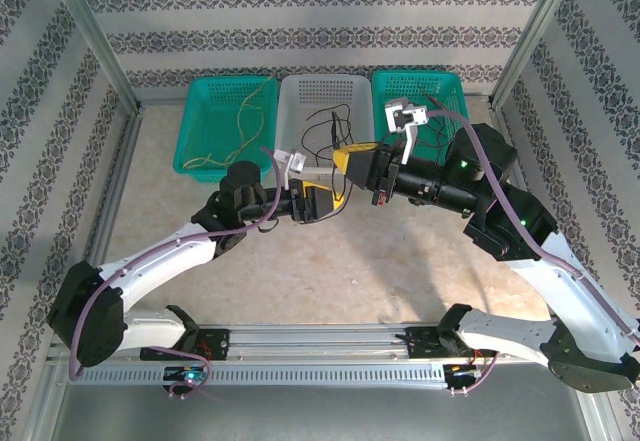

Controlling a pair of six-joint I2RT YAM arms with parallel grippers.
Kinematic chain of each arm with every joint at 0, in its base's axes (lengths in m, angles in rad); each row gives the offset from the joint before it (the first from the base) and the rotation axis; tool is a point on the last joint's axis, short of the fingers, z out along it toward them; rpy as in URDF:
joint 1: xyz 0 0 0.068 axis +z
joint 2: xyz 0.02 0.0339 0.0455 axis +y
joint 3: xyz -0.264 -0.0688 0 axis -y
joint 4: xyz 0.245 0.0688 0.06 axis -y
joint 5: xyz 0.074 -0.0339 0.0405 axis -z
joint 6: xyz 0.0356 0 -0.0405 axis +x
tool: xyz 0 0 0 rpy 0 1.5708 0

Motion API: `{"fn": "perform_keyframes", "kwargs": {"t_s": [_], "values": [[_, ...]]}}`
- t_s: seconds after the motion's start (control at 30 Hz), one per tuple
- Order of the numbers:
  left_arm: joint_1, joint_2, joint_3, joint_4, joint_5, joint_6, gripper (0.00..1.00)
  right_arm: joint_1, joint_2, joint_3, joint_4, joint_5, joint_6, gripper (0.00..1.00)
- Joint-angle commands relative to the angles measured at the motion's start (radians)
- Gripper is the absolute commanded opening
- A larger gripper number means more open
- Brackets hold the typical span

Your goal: Untangle the cables

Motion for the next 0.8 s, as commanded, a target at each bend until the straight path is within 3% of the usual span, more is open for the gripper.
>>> {"fn": "perform_keyframes", "kwargs": {"t_s": [0.0, 0.17, 0.5, 0.6, 0.77], "values": [[-0.012, 0.021, -0.016, 0.225, 0.093, -0.114, 0.94, -0.017, -0.014, 0.018, 0.041, -0.007, 0.01, 0.0], [-0.012, 0.038, -0.073, 0.377, 0.124, -0.212, 0.89, -0.044, -0.014, 0.027, 0.046, 0.003, 0.019, 0.0], [-0.057, 0.012, -0.041, 0.124, 0.094, -0.065, 0.76, -0.067, -0.011, 0.025, 0.091, -0.017, 0.042, 0.0], [-0.065, 0.021, -0.033, 0.109, 0.084, -0.047, 0.64, -0.073, -0.016, 0.021, 0.096, -0.017, 0.048, 0.0], [-0.065, -0.002, -0.025, 0.014, 0.025, 0.012, 0.2, -0.092, -0.042, -0.002, 0.098, -0.008, 0.054, 0.0]]}}
